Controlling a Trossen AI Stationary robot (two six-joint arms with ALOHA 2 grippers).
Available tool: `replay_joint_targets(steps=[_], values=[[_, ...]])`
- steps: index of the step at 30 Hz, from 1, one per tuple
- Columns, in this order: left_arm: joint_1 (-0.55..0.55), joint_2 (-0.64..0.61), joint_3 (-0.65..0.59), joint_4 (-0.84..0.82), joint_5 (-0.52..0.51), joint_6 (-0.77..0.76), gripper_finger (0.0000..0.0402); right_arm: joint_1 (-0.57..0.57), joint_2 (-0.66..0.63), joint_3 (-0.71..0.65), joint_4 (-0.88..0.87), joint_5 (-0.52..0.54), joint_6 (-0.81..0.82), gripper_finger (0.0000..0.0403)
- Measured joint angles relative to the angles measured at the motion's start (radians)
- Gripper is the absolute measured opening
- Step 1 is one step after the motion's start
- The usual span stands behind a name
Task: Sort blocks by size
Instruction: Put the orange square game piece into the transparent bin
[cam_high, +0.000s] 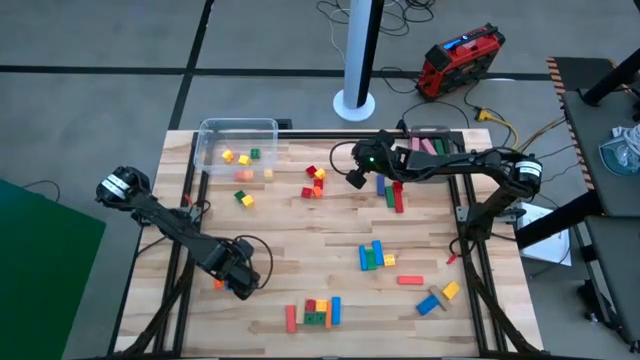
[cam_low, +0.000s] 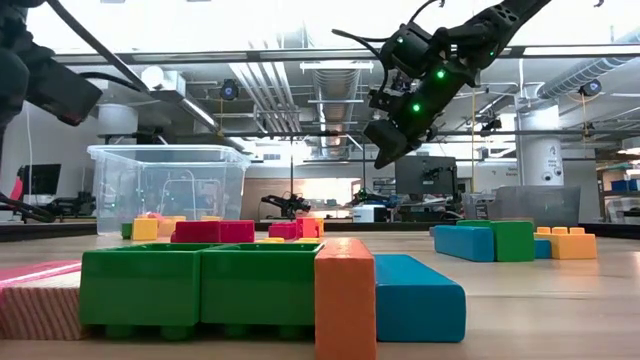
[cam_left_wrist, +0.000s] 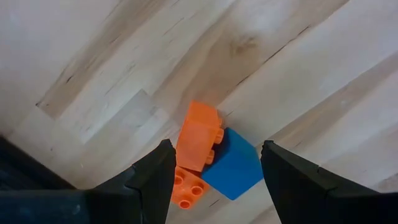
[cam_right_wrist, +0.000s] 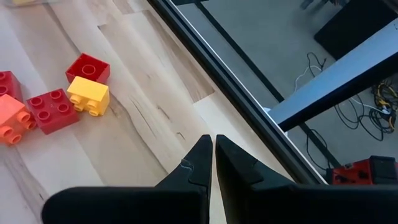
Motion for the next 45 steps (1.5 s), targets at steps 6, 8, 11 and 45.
replay_joint_targets(steps=[6,8,11,45], values=[[0.000,-0.001,-0.011,-0.008,0.000,0.005,0.0212,0.000,0.000,-0.008,0.002,0.000,0.003,0.0013],[0.000,-0.001,-0.016,-0.010,0.000,0.013,0.0212,0.000,0.000,-0.011,0.002,-0.001,0.007,0.0013],[0.000,-0.001,-0.024,-0.010,-0.001,0.027,0.0212,0.000,0.000,-0.014,0.002,-0.001,0.008,0.0013],[0.000,-0.002,-0.110,0.045,-0.036,0.148,0.0190,0.000,0.000,-0.015,0.003,-0.002,0.020,0.0013]])
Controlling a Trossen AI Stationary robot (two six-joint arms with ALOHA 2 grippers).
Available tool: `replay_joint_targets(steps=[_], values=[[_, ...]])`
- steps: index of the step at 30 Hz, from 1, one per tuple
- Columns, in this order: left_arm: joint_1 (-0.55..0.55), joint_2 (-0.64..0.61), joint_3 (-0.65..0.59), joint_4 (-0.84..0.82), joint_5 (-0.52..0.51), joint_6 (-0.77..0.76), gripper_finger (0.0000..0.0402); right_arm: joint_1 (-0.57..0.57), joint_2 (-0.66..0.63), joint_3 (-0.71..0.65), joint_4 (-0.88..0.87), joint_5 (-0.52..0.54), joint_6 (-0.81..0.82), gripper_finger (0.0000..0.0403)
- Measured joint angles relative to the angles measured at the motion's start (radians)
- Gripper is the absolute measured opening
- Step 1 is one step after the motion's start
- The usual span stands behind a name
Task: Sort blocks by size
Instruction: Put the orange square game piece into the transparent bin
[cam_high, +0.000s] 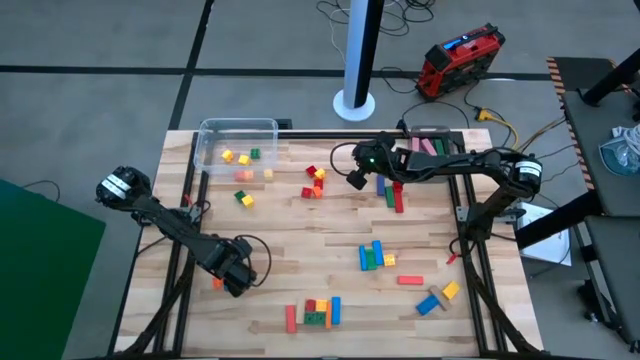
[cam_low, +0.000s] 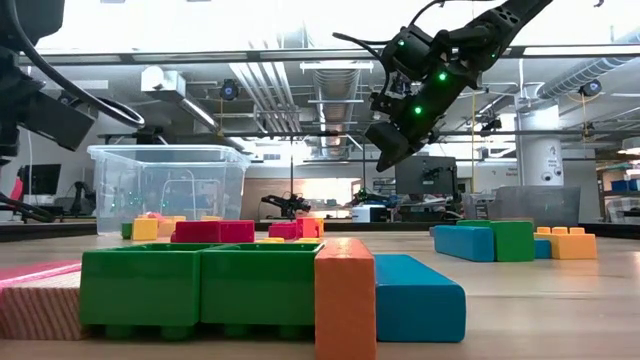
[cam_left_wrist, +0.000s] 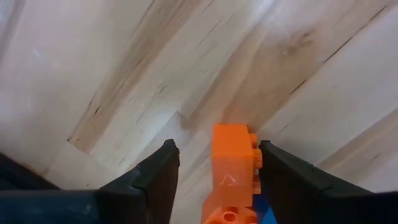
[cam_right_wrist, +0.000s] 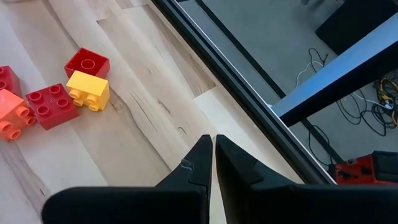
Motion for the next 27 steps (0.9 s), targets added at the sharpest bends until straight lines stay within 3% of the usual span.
replay_joint_targets(steps=[8,13,16,21,27], values=[[0.002,0.000,0.000,-0.001,-0.007,0.051,0.0108,0.000,0.000,0.000,0.000,0.000,-0.001,0.0013],[0.002,-0.007,0.000,-0.012,-0.082,0.070,0.0068,0.000,0.000,0.000,0.000,0.000,-0.002,0.0013],[0.003,-0.027,0.000,-0.011,-0.206,0.081,0.0068,0.000,0.000,0.000,0.000,0.000,-0.005,0.0013],[0.033,-0.101,0.000,-0.013,-0.498,0.109,0.0083,0.000,0.000,0.000,0.000,0.000,-0.006,0.0013],[0.142,-0.240,0.000,-0.013,-0.837,0.221,0.0081,0.000,0.000,0.000,0.001,0.000,-0.003,0.0013]])
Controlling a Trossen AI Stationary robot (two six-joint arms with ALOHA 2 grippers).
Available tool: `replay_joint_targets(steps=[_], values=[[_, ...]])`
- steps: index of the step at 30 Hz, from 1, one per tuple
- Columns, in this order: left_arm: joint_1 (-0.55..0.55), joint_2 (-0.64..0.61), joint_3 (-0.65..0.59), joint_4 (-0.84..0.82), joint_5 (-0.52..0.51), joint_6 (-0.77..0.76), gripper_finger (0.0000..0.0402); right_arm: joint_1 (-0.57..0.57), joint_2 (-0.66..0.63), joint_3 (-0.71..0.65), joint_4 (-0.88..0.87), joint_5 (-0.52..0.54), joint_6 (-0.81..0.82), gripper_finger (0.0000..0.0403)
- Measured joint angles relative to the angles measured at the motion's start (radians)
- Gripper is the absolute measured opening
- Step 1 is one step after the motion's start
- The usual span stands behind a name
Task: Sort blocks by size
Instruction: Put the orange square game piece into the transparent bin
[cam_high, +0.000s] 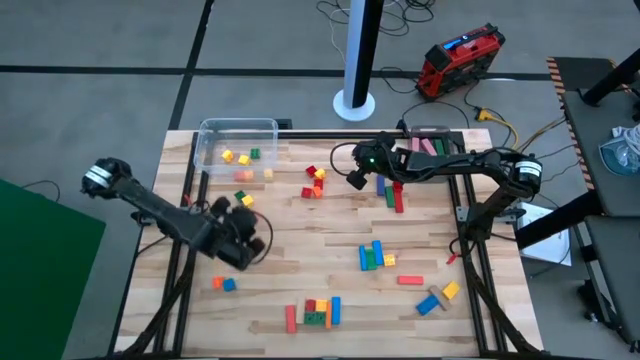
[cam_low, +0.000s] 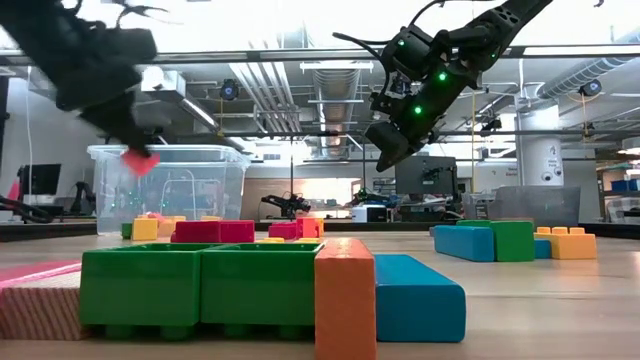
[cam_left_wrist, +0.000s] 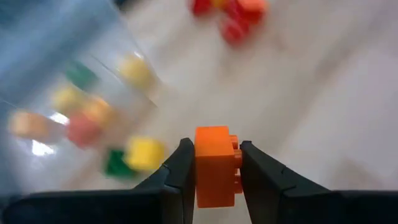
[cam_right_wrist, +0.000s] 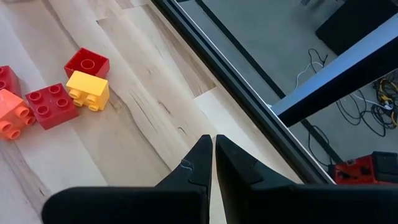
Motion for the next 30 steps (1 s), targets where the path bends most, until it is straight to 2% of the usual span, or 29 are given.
replay_joint_targets(steps=[6,12,18,23,26,30], values=[[0.224,-0.138,0.000,0.017,-0.132,0.142,0.0080,0.000,0.000,0.000,0.000,0.000,0.001,0.0013],[0.522,-0.250,0.000,0.130,-0.163,0.354,0.0080,0.000,0.000,0.000,0.000,0.000,0.011,0.0013],[0.791,-0.299,0.000,0.311,-0.086,0.629,0.0090,0.000,0.000,-0.008,0.000,-0.002,0.041,0.0013],[0.983,-0.294,0.000,0.362,0.167,0.722,0.0125,0.001,0.000,-0.014,0.000,-0.056,0.061,0.0013],[1.029,-0.274,0.000,0.362,0.196,0.731,0.0148,0.001,0.000,-0.016,0.000,-0.087,0.061,0.0013],[1.014,-0.254,0.000,0.363,0.184,0.750,0.0167,0.001,0.000,-0.016,-0.001,-0.096,0.061,0.0013]])
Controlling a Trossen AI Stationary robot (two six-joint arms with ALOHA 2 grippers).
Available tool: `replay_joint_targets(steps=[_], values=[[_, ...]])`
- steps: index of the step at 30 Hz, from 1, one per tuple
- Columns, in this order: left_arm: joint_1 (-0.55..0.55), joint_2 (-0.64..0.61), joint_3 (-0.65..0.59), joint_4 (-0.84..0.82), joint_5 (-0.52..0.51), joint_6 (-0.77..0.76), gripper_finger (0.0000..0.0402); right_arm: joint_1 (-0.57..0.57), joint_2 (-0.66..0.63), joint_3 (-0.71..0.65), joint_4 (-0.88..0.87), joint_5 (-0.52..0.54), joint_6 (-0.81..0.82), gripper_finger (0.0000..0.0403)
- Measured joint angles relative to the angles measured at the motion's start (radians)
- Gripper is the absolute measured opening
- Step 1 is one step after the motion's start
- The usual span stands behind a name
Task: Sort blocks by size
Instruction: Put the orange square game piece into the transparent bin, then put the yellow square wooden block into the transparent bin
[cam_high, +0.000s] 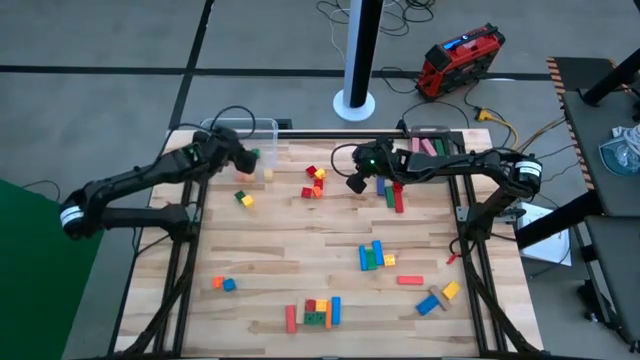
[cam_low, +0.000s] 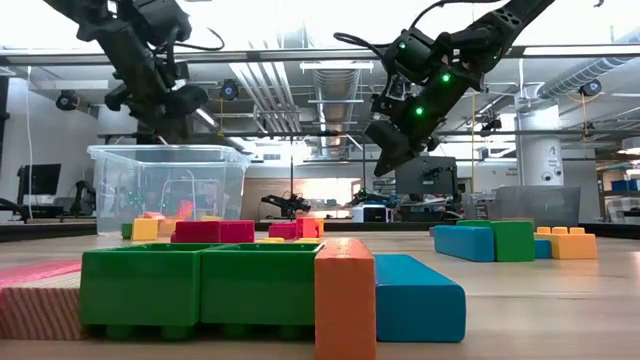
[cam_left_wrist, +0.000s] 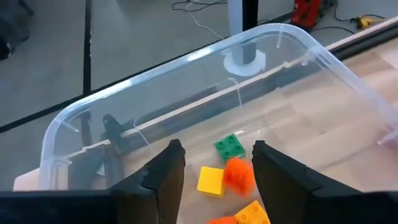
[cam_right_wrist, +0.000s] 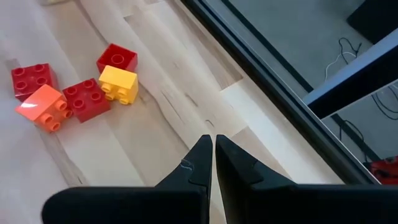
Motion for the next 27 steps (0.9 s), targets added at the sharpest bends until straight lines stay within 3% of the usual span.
replay_joint_targets(steps=[4,14,22,27], values=[[-0.067,0.005,0.000,0.000,-0.004,-0.003,0.0173,0.000,0.000,-0.001,0.000,0.000,-0.002,0.0013],[-0.379,0.003,0.000,0.004,0.000,-0.035,0.0173,0.000,0.000,-0.002,0.000,0.000,-0.001,0.0013],[-0.605,0.005,0.000,-0.091,0.013,-0.245,0.0174,0.000,0.000,-0.002,0.000,0.000,0.008,0.0013],[-0.669,0.042,0.000,-0.176,0.072,-0.399,0.0174,0.000,0.000,-0.002,0.000,0.000,0.011,0.0013]])
